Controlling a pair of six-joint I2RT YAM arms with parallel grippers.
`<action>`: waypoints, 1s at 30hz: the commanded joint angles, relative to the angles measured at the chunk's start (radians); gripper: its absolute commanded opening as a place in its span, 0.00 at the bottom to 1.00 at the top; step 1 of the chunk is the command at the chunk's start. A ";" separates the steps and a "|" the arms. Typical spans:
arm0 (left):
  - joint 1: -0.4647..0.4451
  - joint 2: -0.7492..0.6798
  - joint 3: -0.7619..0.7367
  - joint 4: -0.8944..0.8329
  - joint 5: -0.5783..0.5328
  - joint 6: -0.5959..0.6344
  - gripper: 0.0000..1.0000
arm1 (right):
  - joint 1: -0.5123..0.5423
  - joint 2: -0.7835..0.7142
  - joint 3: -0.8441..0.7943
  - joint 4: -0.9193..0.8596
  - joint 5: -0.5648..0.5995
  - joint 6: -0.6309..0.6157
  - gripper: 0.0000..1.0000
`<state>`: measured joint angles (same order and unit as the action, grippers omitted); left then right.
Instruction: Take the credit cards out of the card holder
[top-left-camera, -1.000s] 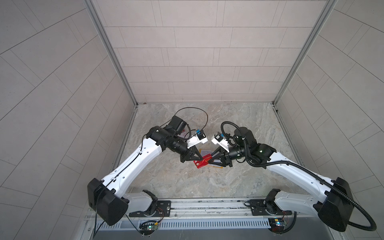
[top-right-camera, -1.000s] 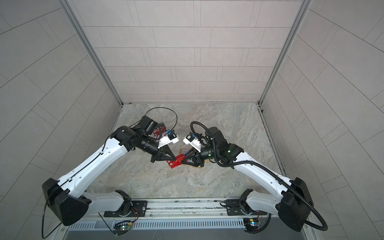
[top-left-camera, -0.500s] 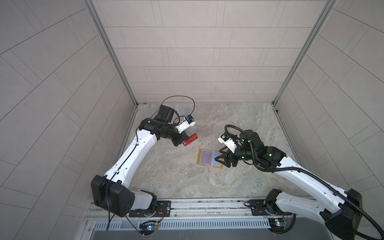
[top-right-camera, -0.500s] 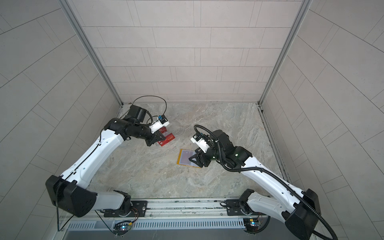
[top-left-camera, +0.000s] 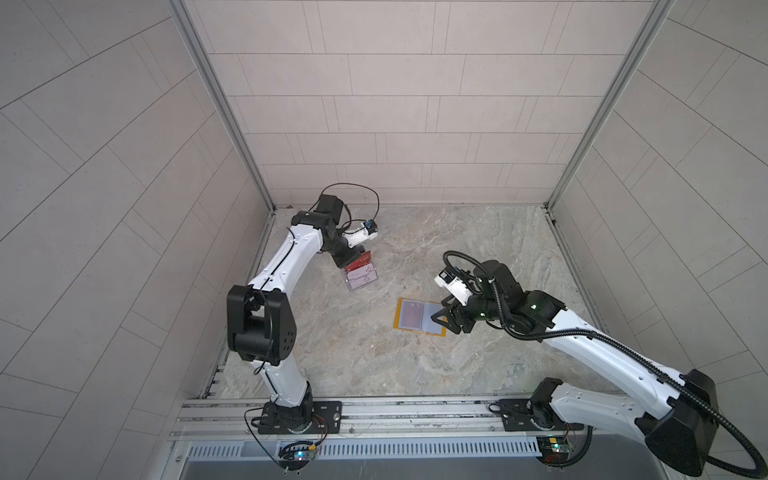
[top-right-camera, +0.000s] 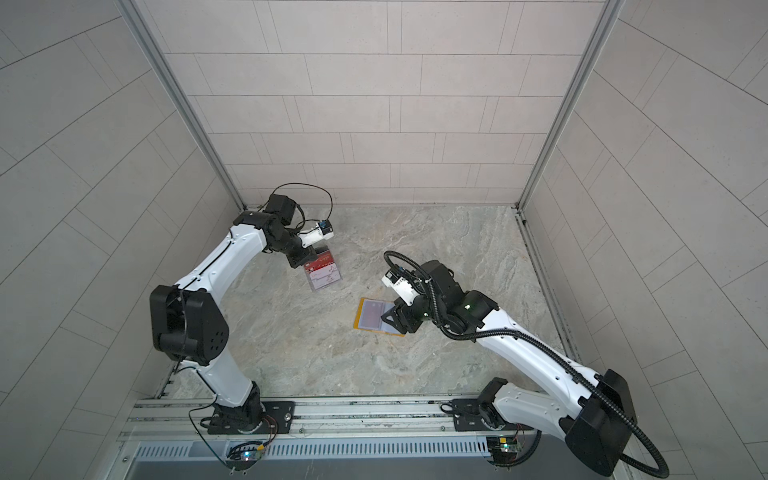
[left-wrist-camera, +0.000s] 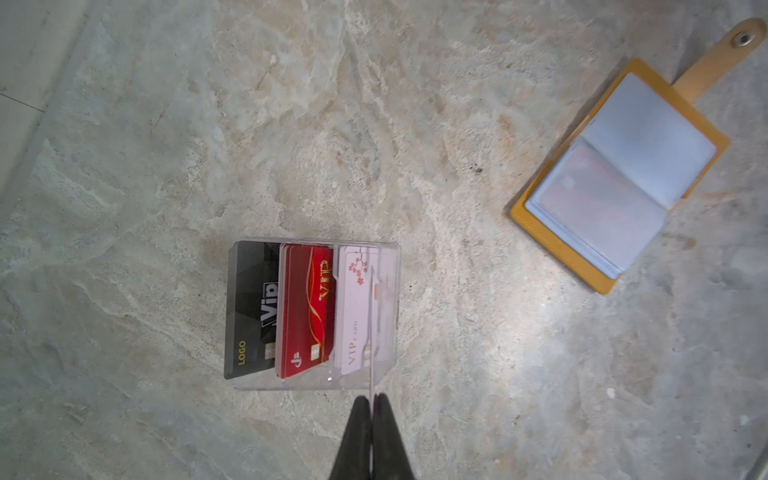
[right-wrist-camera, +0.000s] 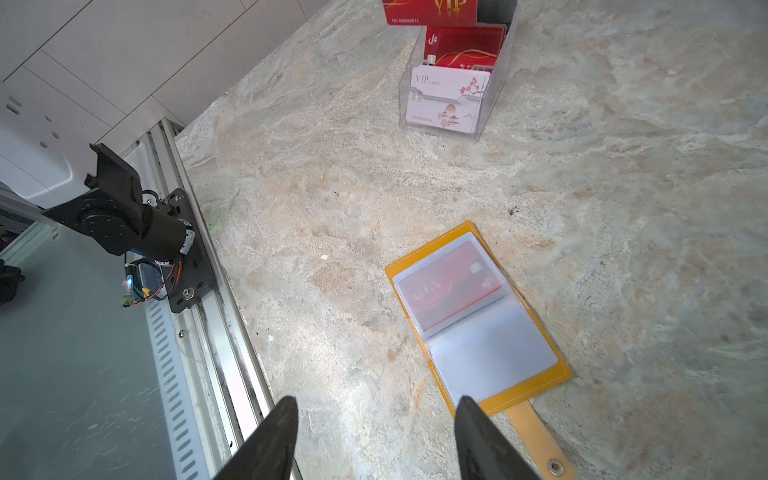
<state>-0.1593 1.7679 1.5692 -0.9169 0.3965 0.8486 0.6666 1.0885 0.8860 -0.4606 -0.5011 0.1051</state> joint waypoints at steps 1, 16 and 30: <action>0.020 0.033 0.041 0.019 0.023 0.069 0.00 | 0.000 -0.005 -0.006 0.003 0.011 -0.032 0.63; 0.056 0.152 0.025 0.126 0.028 0.031 0.00 | -0.001 0.005 -0.012 0.011 0.017 -0.031 0.62; 0.056 0.212 0.013 0.134 0.034 0.040 0.00 | 0.000 -0.024 -0.032 0.033 0.025 -0.027 0.62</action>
<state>-0.1051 1.9541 1.5986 -0.7700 0.4446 0.8810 0.6666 1.0843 0.8646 -0.4370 -0.4866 0.1036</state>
